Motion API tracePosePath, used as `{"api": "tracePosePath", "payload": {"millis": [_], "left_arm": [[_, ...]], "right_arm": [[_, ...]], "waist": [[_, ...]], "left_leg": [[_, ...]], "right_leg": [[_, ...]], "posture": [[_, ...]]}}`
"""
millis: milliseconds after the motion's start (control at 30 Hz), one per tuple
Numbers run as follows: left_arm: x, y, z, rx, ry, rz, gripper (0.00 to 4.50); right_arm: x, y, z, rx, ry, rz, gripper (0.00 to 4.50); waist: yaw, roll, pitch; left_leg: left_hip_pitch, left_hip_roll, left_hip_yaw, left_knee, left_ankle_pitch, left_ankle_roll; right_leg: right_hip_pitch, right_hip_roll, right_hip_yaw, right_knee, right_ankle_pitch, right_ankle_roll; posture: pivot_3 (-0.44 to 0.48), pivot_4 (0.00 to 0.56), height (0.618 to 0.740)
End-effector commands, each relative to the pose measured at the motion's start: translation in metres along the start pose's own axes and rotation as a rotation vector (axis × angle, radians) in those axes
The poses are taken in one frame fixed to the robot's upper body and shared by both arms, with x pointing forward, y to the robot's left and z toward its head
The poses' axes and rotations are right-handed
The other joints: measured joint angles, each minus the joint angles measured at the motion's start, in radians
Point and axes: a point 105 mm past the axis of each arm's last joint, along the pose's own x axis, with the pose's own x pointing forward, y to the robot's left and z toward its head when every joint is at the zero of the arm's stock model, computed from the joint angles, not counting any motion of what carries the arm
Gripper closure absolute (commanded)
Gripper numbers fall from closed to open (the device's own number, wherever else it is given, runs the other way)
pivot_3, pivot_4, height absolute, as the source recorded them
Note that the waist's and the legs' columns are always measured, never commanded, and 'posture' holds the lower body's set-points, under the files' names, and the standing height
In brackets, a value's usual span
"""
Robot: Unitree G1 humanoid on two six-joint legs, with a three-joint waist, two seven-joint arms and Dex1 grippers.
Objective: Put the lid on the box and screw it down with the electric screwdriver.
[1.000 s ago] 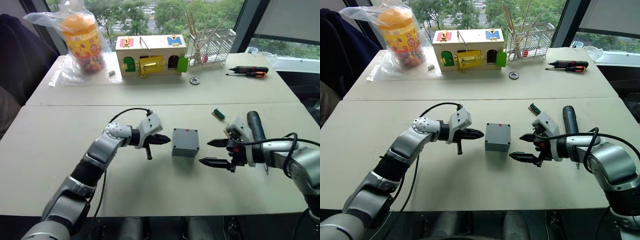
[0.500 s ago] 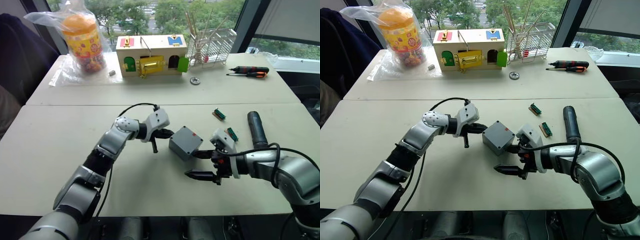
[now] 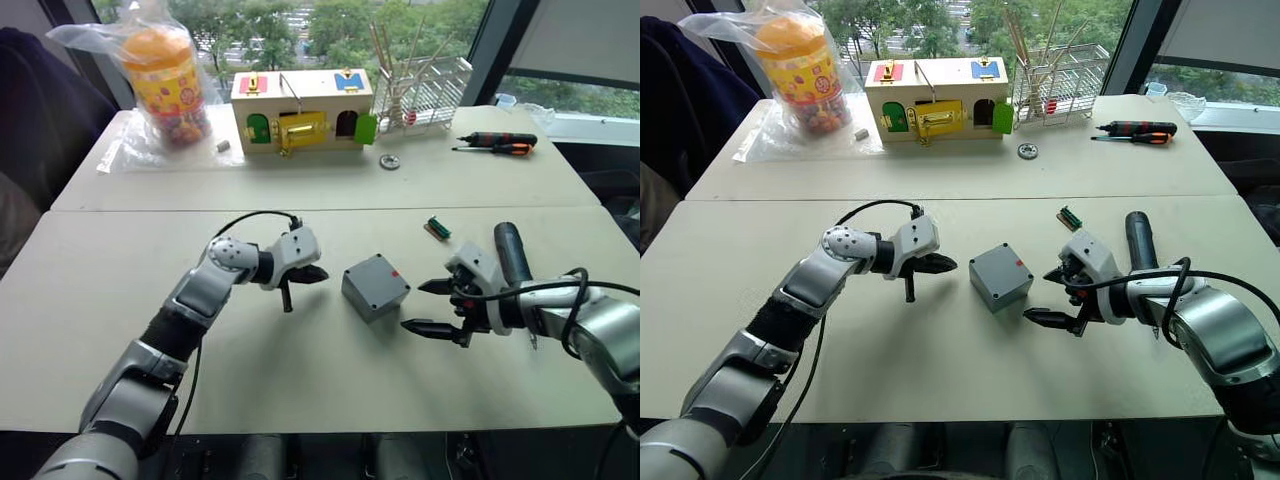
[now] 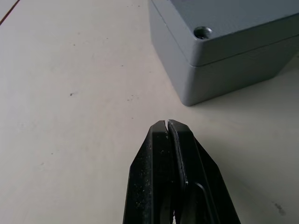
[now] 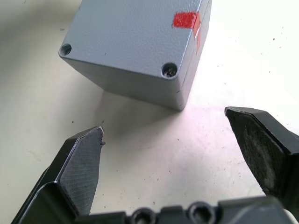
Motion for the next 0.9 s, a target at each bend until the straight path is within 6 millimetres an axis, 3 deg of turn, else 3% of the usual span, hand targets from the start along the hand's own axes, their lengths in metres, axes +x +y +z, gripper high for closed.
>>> {"api": "tracePosePath", "payload": {"millis": [33,333,633,733,833,900], "left_arm": [[0.001,-0.009,0.017,0.006,-0.056,-0.021,4.5],[0.018,-0.006,0.026,-0.001,-0.093,0.013,4.5],[0.022,-0.002,0.027,0.008,-0.099,0.019,4.5],[0.014,-0.001,0.027,0.01,-0.098,0.022,4.5],[-0.002,0.01,0.031,-0.002,-0.113,0.07,4.5],[-0.013,0.021,0.047,-0.07,-0.213,0.116,4.5]], "right_arm": [[0.003,0.004,0.011,-0.051,-0.032,0.037,0.02],[0.008,0.028,0.011,-0.023,-0.032,0.138,0.02],[0.007,0.034,0.007,-0.002,-0.022,0.129,0.02],[-0.005,0.019,0.006,-0.003,-0.016,0.054,0.02],[-0.031,-0.01,0.01,0.025,-0.029,-0.075,0.02],[-0.05,-0.036,0.022,0.083,-0.124,-0.168,0.02]], "waist": [[0.001,0.0,0.0],[0.0,0.0,0.0],[0.0,0.0,0.0],[0.0,0.0,0.0],[0.0,0.0,0.0],[-0.001,0.0,0.0]], "left_leg": [[0.0,0.0,0.0,0.0,0.0,0.0],[0.0,0.0,0.0,0.0,0.0,0.0],[0.0,0.0,0.0,0.001,0.0,0.0],[0.0,0.0,0.0,0.0,0.0,0.0],[0.0,0.0,0.0,0.0,0.0,0.0],[0.0,0.0,0.0,0.001,0.0,0.0]], "right_leg": [[0.0,0.0,0.0,0.0,0.0,0.0],[0.0,0.0,0.0,0.0,0.0,0.0],[0.0,0.0,0.0,0.0,0.0,0.0],[0.0,0.0,0.0,0.0,0.0,0.0],[0.0,0.0,0.0,0.0,0.0,0.0],[0.0,0.0,0.0,0.0,0.0,0.0]], "posture": [[0.0,0.15,0.708],[0.0,0.15,0.708],[0.0,0.15,0.708],[0.0,0.15,0.708],[0.0,0.15,0.708],[0.0,0.15,0.708]]}}
